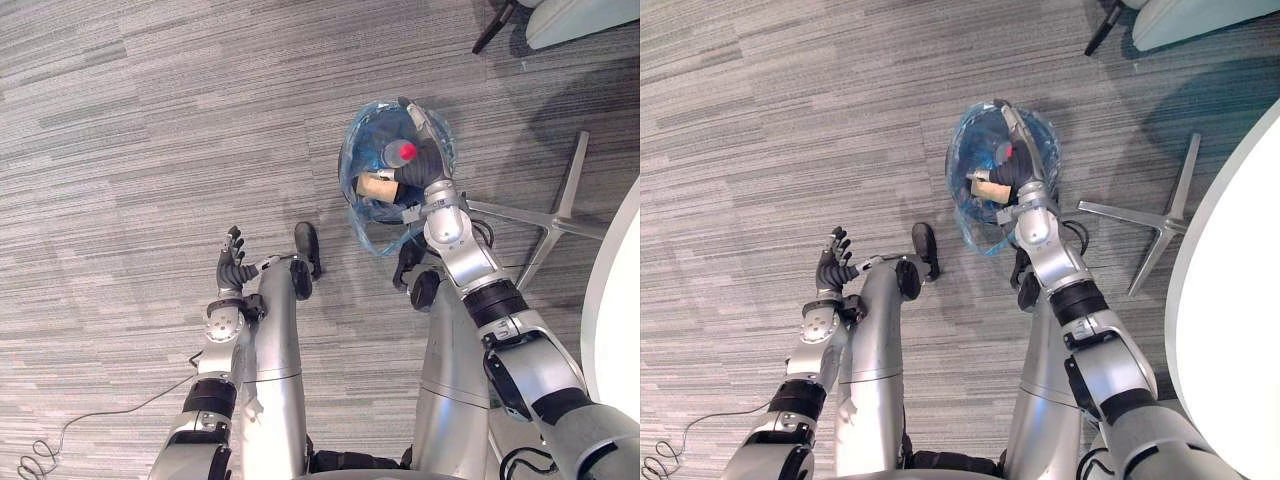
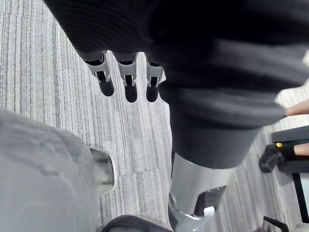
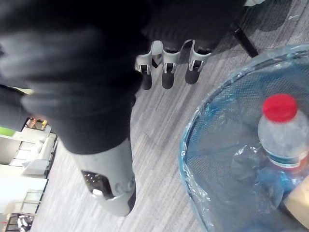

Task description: Gather rubbish on tea table into small bin, then transfer packed bag to large trash can.

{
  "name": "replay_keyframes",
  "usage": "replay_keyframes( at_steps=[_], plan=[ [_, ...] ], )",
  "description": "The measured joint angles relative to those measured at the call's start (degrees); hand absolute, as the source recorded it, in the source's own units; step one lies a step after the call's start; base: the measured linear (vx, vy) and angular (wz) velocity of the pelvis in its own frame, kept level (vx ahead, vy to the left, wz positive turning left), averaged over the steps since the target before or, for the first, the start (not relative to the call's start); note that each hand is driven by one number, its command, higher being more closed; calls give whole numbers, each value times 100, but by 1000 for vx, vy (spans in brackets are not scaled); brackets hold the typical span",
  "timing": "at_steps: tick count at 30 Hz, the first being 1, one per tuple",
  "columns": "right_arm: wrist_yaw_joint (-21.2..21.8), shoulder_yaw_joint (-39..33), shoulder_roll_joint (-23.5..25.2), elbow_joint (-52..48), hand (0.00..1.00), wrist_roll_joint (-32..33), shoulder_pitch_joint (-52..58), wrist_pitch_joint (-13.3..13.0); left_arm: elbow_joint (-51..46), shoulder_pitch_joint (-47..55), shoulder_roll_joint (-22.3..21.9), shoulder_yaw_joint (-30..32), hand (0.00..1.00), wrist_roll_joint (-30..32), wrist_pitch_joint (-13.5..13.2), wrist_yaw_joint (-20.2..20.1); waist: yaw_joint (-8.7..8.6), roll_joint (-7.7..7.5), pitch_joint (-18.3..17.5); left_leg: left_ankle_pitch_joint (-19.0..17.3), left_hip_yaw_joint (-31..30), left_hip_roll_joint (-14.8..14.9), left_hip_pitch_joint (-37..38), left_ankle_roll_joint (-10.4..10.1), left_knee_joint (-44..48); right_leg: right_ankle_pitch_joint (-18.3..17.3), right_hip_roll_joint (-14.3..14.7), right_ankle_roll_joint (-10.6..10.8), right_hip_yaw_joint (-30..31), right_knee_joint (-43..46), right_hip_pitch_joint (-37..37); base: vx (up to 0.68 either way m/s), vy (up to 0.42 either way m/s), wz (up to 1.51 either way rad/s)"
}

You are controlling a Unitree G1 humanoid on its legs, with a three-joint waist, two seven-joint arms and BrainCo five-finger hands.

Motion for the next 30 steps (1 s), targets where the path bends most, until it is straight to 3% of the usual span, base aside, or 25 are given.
replay_keyframes(
  at_steps=[9,14,19,26,30],
  plan=[
    [31,44,217,-577,0,-478,713,-13,-15,16,-5,5,0,11,108,6,-35,-27,-15,-1,5,10,124,-2,-38,-1,14,-6,-5,-50,128,0,0,0],
    [172,175,454,-995,0,-618,1157,-118,17,40,17,62,0,65,114,10,-40,-217,-133,-7,17,90,211,-40,-113,21,98,-41,-23,-176,225,-16,-9,-5],
    [373,499,476,-1191,0,-871,1504,-150,35,58,-16,70,0,178,121,7,-46,-261,-157,8,40,93,378,-61,-260,31,109,-51,-45,-309,384,-5,-4,-1],
    [511,930,502,-1137,0,-1722,1814,-247,58,59,-115,65,0,228,107,8,-127,-276,-166,39,59,95,556,-62,-440,33,121,-57,-79,-465,551,2,-9,0],
    [516,989,544,-582,0,-2373,1784,-218,90,36,-124,55,0,229,95,48,-123,-276,-166,47,58,96,563,-73,-476,50,125,-87,-88,-481,551,0,0,0]
  ],
)
